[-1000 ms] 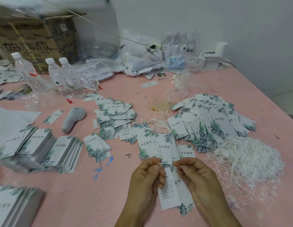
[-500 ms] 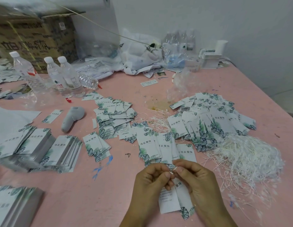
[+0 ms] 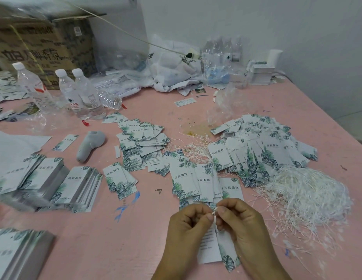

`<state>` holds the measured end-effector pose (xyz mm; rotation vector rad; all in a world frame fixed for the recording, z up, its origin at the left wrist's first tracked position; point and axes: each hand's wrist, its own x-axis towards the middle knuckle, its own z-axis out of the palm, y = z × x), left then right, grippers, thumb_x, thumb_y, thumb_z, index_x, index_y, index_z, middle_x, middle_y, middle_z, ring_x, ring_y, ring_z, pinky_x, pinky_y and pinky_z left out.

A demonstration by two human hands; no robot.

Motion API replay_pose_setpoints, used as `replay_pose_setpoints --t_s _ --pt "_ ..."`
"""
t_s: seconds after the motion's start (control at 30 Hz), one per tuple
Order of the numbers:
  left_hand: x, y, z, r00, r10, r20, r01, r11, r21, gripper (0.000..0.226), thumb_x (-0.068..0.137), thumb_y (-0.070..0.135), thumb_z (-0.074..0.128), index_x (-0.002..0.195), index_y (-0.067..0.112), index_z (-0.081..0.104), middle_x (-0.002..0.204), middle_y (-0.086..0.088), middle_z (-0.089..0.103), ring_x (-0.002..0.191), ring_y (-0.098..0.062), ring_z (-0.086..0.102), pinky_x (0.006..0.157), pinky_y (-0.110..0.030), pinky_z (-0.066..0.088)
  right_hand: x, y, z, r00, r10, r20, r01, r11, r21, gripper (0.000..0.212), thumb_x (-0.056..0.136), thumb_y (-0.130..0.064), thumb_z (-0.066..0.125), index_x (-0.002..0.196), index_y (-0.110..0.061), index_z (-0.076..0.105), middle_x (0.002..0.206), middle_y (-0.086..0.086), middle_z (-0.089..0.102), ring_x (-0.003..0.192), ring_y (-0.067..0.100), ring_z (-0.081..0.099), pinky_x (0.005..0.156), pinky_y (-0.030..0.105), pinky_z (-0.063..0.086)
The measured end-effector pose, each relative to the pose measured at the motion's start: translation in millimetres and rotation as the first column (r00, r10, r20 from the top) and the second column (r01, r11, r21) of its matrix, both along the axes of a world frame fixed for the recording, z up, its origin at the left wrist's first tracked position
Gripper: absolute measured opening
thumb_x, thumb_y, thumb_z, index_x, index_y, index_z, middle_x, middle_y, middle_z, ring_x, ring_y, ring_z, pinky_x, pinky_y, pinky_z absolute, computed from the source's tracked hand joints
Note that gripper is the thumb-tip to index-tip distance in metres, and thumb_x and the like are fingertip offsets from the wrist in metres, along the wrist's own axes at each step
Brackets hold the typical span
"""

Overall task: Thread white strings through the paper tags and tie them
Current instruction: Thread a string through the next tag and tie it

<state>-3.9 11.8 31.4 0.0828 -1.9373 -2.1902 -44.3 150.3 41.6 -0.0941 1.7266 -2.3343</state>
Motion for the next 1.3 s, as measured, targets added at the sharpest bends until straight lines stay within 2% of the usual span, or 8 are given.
replay_pose_setpoints --t_s 0.17,0.3,0.47,0.57,0.83,1.03,1.17,1.3 --pt "1 1 -2 0.998 0.067 0.015 -0.066 0.996 -0.061 0.019 0.076 0.037 0.073 0.083 0.019 0.075 0.065 -0.002 0.069 0.061 -0.013 0.053 0.059 -0.027 0.045 1 0 2 1.000 0.007 -0.009 -0.007 1.000 0.005 0.019 0.072 -0.018 0.083 0.086 -0.009 0.074 0.065 0.016 0.066 0.059 0.019 0.061 0.059 0.023 0.053" --pt "1 2 -4 0.994 0.102 0.033 -0.099 0.991 -0.091 0.024 0.075 0.039 0.072 0.084 0.018 0.075 0.068 -0.017 0.066 0.062 -0.020 0.050 0.060 -0.034 0.042 2 -2 3 0.999 -0.004 -0.047 0.005 0.999 0.039 0.019 0.069 -0.022 0.075 0.085 -0.010 0.075 0.062 0.015 0.066 0.057 0.018 0.060 0.058 0.021 0.052" --pt "0 2 -4 0.992 0.118 0.049 -0.112 0.987 -0.119 0.023 0.074 0.040 0.071 0.083 0.019 0.075 0.066 -0.014 0.064 0.060 -0.015 0.049 0.059 -0.032 0.041 3 -1 6 0.998 -0.009 -0.056 0.013 0.998 0.065 0.021 0.068 -0.025 0.075 0.084 -0.011 0.075 0.062 0.016 0.066 0.057 0.019 0.059 0.058 0.022 0.052" --pt "0 2 -4 0.992 0.113 0.057 -0.106 0.989 -0.105 0.021 0.075 0.039 0.072 0.081 0.019 0.075 0.066 -0.018 0.064 0.061 -0.018 0.049 0.059 -0.033 0.040 4 -2 9 0.998 0.009 -0.069 -0.003 0.996 0.088 0.006 0.077 -0.010 0.073 0.082 -0.012 0.075 0.061 0.016 0.066 0.057 0.017 0.059 0.058 0.021 0.052" --pt "1 4 1 0.994 0.087 0.062 -0.085 0.996 -0.031 0.025 0.072 0.040 0.075 0.080 0.016 0.074 0.069 -0.026 0.064 0.062 -0.021 0.051 0.061 -0.034 0.041 6 -1 14 0.990 0.026 -0.137 -0.002 0.985 0.173 0.019 0.084 0.004 0.067 0.079 -0.012 0.075 0.057 0.013 0.064 0.052 0.014 0.055 0.056 0.019 0.050" --pt "3 2 3 0.997 0.063 0.042 -0.062 0.998 -0.032 0.030 0.070 0.048 0.081 0.078 0.019 0.074 0.065 -0.015 0.066 0.061 -0.020 0.051 0.060 -0.033 0.040 0 4 10 0.991 0.116 -0.061 -0.106 0.985 0.136 0.002 0.081 -0.006 0.073 0.081 -0.008 0.075 0.056 0.012 0.061 0.053 0.017 0.054 0.055 0.023 0.049" --pt "3 3 3 0.997 0.082 -0.005 -0.082 0.992 -0.095 0.021 0.074 0.046 0.078 0.077 0.025 0.073 0.067 -0.011 0.063 0.061 -0.020 0.049 0.060 -0.033 0.040 -3 9 4 0.991 0.132 0.037 -0.134 0.989 0.060 0.030 0.063 -0.027 0.082 0.081 -0.004 0.074 0.057 0.014 0.059 0.052 0.018 0.051 0.052 0.024 0.047" --pt "0 2 6 0.989 0.104 -0.103 -0.120 0.981 -0.154 0.015 0.076 0.040 0.076 0.077 0.026 0.072 0.087 0.000 0.061 0.072 -0.025 0.054 0.067 -0.026 0.043 -2 10 6 0.999 0.044 -0.012 -0.042 0.995 0.093 0.021 0.071 -0.021 0.083 0.087 -0.010 0.076 0.064 0.014 0.064 0.058 0.021 0.055 0.059 0.027 0.049"
